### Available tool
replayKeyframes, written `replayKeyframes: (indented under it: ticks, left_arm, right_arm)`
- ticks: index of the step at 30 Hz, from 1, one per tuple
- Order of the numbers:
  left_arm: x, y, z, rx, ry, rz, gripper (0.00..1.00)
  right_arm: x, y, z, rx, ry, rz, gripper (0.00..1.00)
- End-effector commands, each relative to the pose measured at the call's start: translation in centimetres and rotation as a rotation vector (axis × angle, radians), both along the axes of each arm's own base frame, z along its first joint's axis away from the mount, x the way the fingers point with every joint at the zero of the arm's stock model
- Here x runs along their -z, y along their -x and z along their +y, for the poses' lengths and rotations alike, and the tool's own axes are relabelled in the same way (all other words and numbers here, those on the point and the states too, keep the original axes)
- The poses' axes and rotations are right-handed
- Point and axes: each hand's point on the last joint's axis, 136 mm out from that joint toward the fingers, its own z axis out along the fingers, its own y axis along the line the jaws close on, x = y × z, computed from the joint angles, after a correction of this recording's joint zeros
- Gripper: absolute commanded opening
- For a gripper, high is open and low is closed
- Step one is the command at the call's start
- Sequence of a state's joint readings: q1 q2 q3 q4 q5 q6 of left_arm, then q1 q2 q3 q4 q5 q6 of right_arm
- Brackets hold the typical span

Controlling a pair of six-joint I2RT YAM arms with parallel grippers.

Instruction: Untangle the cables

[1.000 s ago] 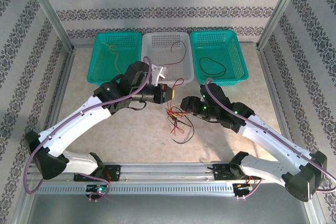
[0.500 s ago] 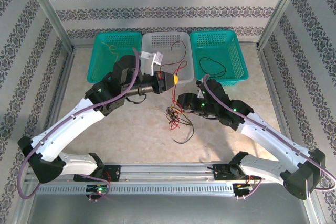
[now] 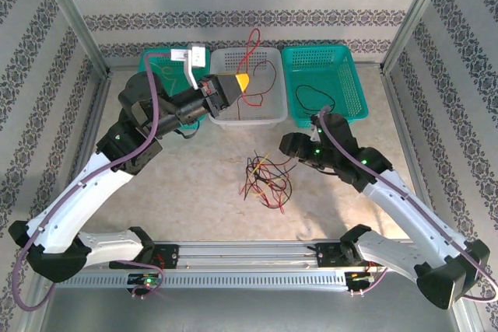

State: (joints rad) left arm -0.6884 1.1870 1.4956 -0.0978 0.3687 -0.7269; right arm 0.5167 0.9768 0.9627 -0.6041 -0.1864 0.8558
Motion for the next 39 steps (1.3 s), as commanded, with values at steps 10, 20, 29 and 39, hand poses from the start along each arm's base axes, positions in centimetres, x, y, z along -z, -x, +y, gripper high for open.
replayKeyframes:
  ticks: [10, 20, 29, 39]
  left_arm:
    - [-0.8, 0.2, 0.2, 0.164, 0.120, -0.018, 0.00]
    - [-0.1, 1.1, -0.9, 0.288, 0.162, 0.019, 0.00]
    - [0.3, 2.0, -0.4, 0.299, 0.177, 0.036, 0.00]
    - [0.8, 2.7, 0.4, 0.269, 0.136, 0.037, 0.00]
  right_arm:
    - [-16.0, -0.5, 0.3, -0.076, -0.149, -0.377, 0.66]
    - [-22.3, -2.7, 6.4, -0.243, -0.250, -0.528, 0.65]
    - [-21.3, -6.4, 8.1, -0.210, -0.254, -0.507, 0.61]
    - [-19.1, -8.5, 8.2, -0.173, -0.250, -0.463, 0.18]
